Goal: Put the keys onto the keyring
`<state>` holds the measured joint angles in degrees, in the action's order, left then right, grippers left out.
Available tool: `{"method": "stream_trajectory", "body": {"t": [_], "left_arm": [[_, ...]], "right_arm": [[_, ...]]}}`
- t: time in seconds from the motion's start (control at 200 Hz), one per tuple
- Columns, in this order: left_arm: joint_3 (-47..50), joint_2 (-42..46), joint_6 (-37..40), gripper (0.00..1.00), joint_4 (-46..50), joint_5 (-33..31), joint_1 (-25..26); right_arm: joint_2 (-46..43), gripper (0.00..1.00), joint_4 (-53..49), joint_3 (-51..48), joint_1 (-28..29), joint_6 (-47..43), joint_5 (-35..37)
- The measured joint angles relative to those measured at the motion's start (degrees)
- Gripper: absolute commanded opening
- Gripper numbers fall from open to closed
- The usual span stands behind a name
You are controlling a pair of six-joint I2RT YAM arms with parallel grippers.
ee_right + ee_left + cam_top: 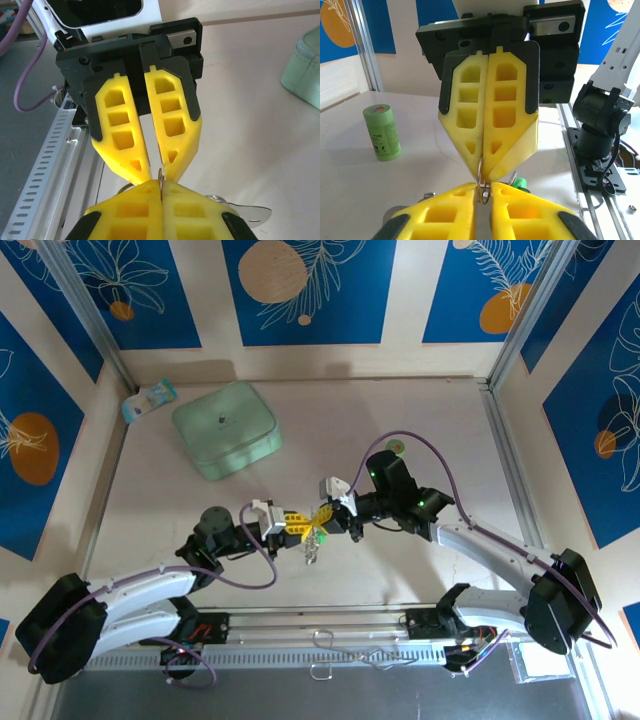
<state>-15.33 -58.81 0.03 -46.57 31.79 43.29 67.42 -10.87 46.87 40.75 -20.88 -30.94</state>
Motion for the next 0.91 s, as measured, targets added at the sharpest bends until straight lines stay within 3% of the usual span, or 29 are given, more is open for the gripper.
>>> {"method": "stream_trajectory", "body": {"t": [0.355,0.515,0.545,0.68,0.905], "left_arm": [[-5.3,2.9,5.9,0.20,14.8,-0.5,0.0],[-5.9,2.8,7.3,0.00,18.2,0.5,0.0],[-5.9,2.8,7.6,0.00,18.6,0.7,0.0],[-5.9,2.8,7.8,0.00,18.9,0.9,0.0],[-3.5,2.6,5.7,0.00,12.6,0.7,0.0]], "right_arm": [[2.3,0.00,-13.3,8.2,3.0,-8.3,6.2],[3.4,0.00,-15.5,9.2,4.1,-10.0,8.3],[3.5,0.00,-15.7,9.2,4.3,-10.3,8.5],[3.5,0.28,-15.2,9.0,4.2,-10.0,8.1],[-1.8,0.32,-6.9,2.5,-1.1,-4.3,2.1]]}}
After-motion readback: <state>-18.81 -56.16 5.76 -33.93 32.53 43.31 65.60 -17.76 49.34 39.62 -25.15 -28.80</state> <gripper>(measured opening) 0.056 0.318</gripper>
